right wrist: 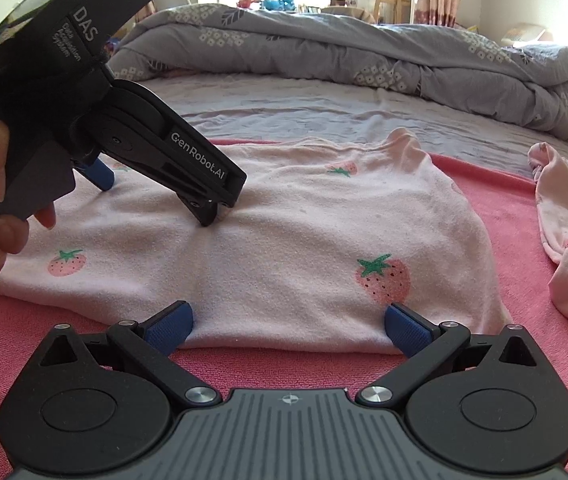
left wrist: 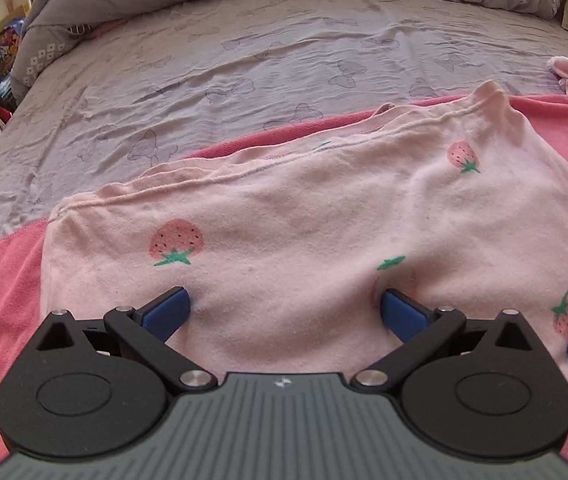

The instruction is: Fold clothes

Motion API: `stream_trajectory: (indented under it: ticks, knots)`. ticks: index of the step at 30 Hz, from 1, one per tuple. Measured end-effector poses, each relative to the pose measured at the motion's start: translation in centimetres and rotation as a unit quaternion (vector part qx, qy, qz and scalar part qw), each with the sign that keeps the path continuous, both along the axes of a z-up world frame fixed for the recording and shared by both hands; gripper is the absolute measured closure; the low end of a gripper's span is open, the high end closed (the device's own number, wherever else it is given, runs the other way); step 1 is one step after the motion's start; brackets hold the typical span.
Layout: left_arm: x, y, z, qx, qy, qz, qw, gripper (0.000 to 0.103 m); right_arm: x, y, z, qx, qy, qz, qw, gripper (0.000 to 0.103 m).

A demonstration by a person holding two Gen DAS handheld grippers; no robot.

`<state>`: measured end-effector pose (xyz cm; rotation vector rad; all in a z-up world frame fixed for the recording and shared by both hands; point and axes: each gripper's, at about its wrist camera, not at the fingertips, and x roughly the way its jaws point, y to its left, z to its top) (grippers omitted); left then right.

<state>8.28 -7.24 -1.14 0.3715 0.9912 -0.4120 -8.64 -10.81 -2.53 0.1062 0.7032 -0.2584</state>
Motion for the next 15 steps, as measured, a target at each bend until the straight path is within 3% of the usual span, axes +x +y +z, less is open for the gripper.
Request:
stream_trajectory:
  ticks: [5,15]
  knots:
    - [1.4,-1.3,-0.4,0.003,-0.031,-0.018,0.9993,0.0,0.0,0.0,0.0,0.001,-0.001,0.0,1.0,0.0]
    - [8.4,-4.0,-1.8,0.007,-0.068,0.023,0.9974,0.0,-0.1,0.0,0.1,0.005,-0.001,-0.001,1.0,0.0]
